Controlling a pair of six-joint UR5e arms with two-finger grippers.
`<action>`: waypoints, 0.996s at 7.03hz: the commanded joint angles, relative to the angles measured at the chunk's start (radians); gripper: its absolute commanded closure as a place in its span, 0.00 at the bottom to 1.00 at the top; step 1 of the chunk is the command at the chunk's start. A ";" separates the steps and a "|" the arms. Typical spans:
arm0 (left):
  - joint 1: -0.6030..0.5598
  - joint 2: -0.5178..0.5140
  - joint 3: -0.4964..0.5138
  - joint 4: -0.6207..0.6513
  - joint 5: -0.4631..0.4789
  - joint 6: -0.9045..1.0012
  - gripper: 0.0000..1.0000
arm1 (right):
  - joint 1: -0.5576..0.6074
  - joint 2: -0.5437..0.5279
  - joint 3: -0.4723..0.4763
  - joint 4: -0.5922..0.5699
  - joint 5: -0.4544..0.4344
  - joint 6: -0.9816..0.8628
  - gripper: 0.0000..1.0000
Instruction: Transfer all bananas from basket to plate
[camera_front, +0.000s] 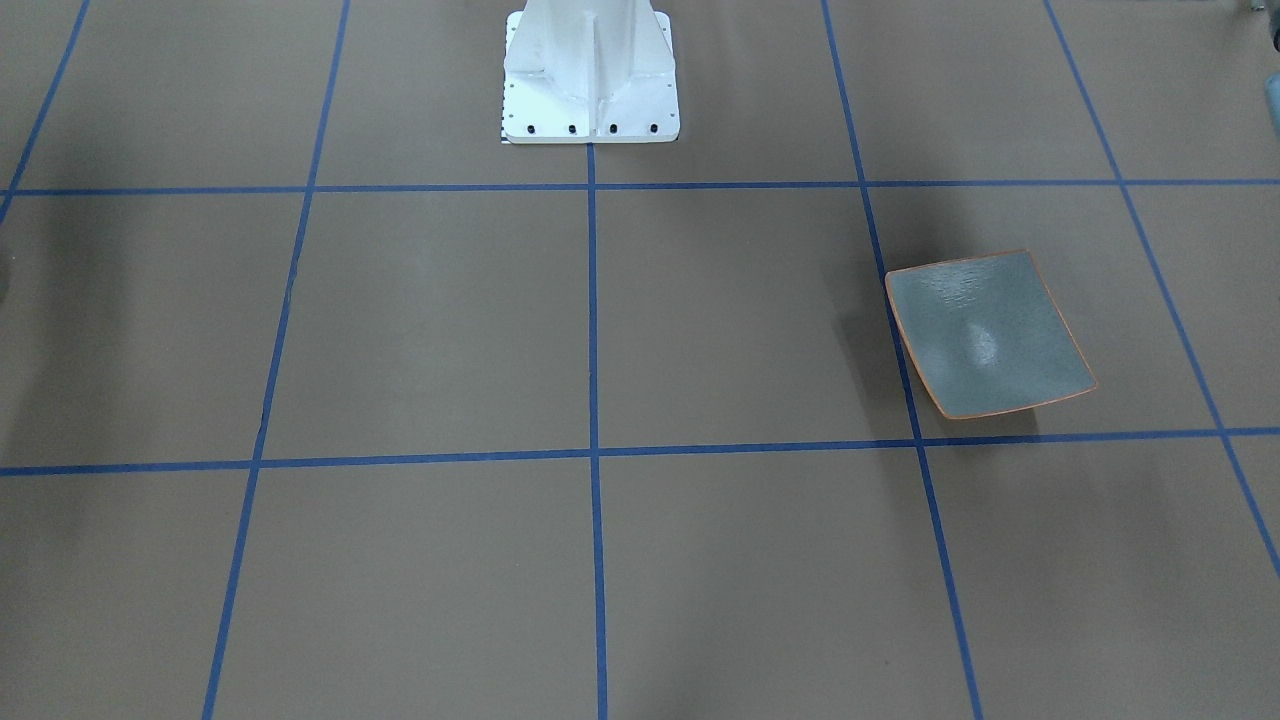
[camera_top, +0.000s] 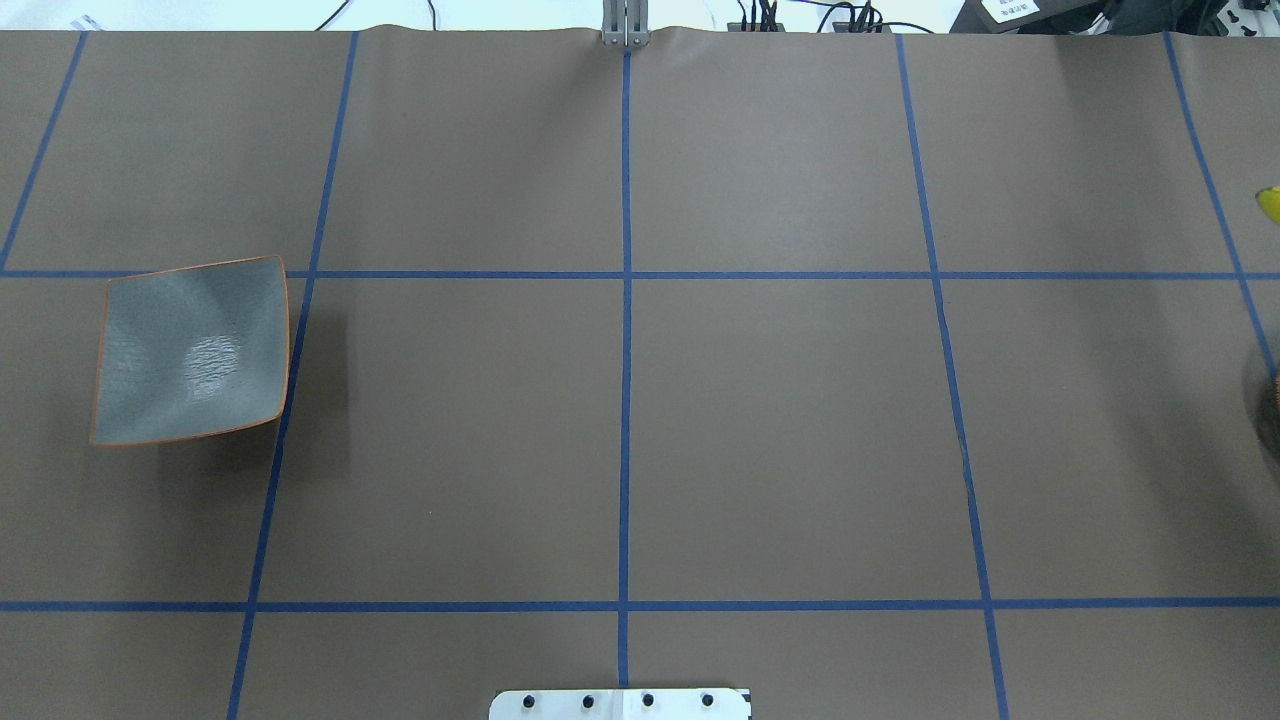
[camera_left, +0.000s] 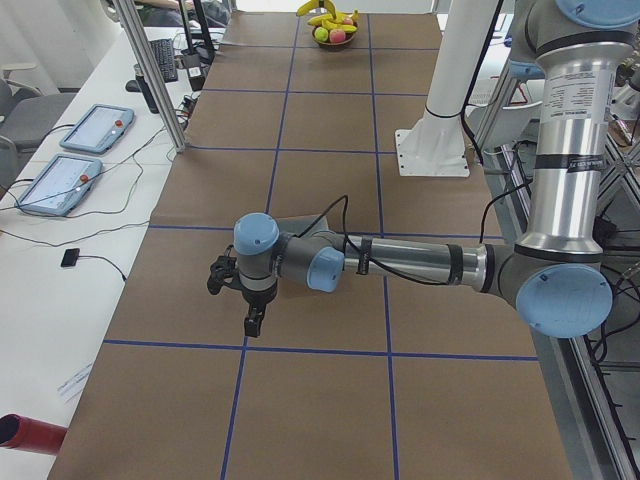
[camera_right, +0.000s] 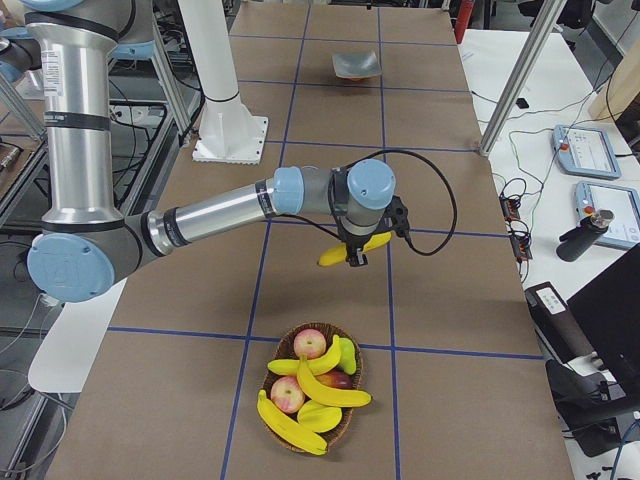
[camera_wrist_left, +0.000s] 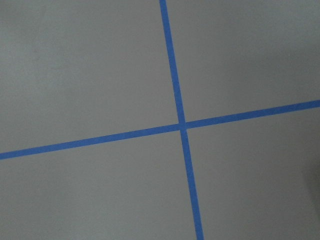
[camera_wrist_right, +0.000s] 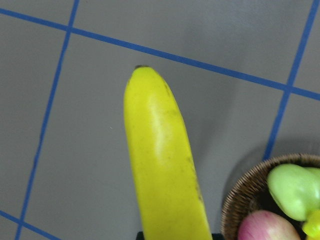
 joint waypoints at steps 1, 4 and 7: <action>0.067 -0.089 -0.005 -0.030 -0.009 -0.194 0.00 | -0.139 0.141 0.000 0.006 0.058 0.240 1.00; 0.104 -0.214 -0.017 -0.157 -0.114 -0.557 0.00 | -0.381 0.308 0.005 0.196 0.054 0.746 1.00; 0.216 -0.339 -0.036 -0.407 -0.167 -1.044 0.00 | -0.528 0.379 -0.018 0.462 0.049 1.066 1.00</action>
